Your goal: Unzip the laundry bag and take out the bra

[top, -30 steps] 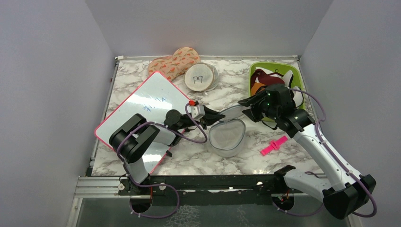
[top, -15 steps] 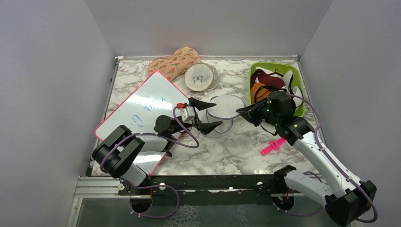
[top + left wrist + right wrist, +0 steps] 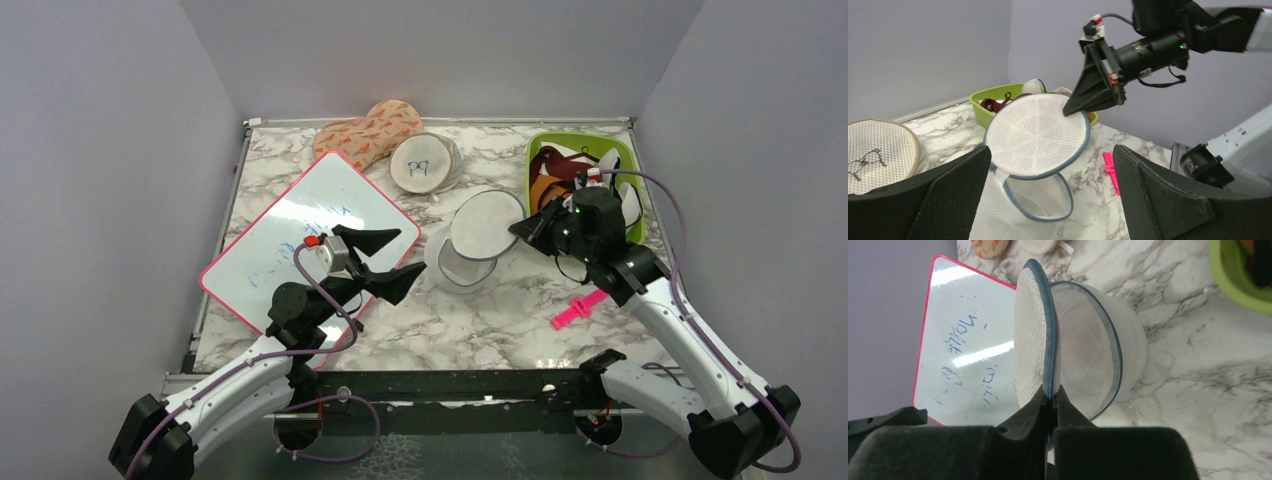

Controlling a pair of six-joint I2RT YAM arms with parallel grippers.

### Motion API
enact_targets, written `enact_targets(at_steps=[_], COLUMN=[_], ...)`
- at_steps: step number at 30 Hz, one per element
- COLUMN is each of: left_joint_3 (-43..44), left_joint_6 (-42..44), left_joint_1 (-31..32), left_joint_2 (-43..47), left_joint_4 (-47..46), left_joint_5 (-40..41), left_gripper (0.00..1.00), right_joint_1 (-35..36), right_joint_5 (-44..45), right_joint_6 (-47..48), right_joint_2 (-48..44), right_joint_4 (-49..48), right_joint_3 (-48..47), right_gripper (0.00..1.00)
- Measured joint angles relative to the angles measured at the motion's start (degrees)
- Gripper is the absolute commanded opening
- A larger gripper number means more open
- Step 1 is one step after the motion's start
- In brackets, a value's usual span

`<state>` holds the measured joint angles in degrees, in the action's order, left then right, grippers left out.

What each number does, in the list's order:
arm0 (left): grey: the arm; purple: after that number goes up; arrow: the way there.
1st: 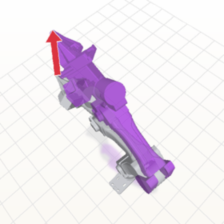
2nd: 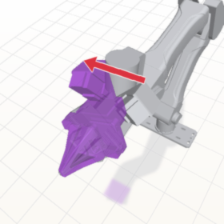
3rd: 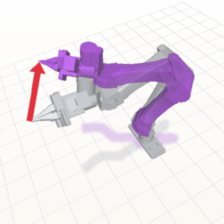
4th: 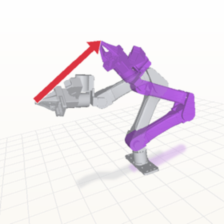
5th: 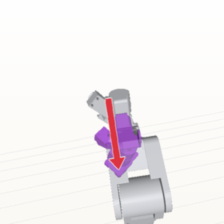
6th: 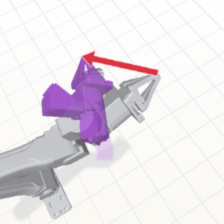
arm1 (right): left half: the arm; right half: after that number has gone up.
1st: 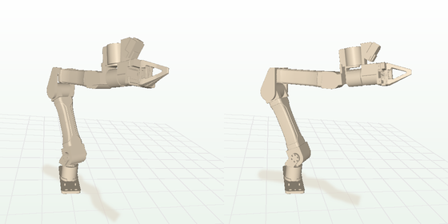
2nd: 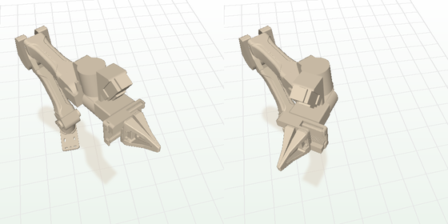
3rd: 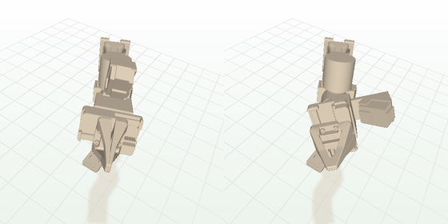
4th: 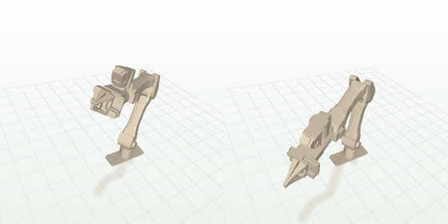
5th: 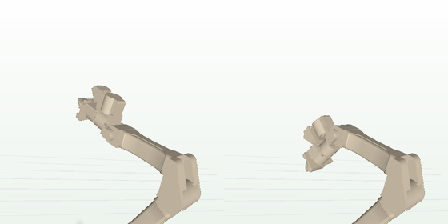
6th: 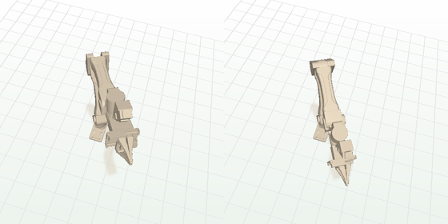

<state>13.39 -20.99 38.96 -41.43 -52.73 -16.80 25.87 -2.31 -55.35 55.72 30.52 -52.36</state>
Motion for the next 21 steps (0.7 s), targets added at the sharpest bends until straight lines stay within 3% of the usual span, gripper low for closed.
enact_targets(at_steps=[5, 12, 21], left_joint_3=[1.3, 5.6, 6.6], left_joint_6=[-1.1, -1.7, -3.9], left_joint_1=[0.0, 0.0, 0.0], left_joint_2=[2.3, -2.1, -4.7], left_joint_4=[6.1, 9.6, 11.3], left_joint_5=[4.5, 6.4, 6.4], left_gripper=[0.86, 0.86, 0.86], right_joint_1=[0.0, 0.0, 0.0], right_joint_5=[4.9, 8.5, 0.1], right_joint_6=[11.0, 23.9, 35.4], right_joint_2=[-7.4, -14.8, -7.0], right_joint_4=[3.5, 6.3, 6.9], right_joint_3=[-3.0, -6.9, -9.3], right_gripper=[0.01, 0.01, 0.01])
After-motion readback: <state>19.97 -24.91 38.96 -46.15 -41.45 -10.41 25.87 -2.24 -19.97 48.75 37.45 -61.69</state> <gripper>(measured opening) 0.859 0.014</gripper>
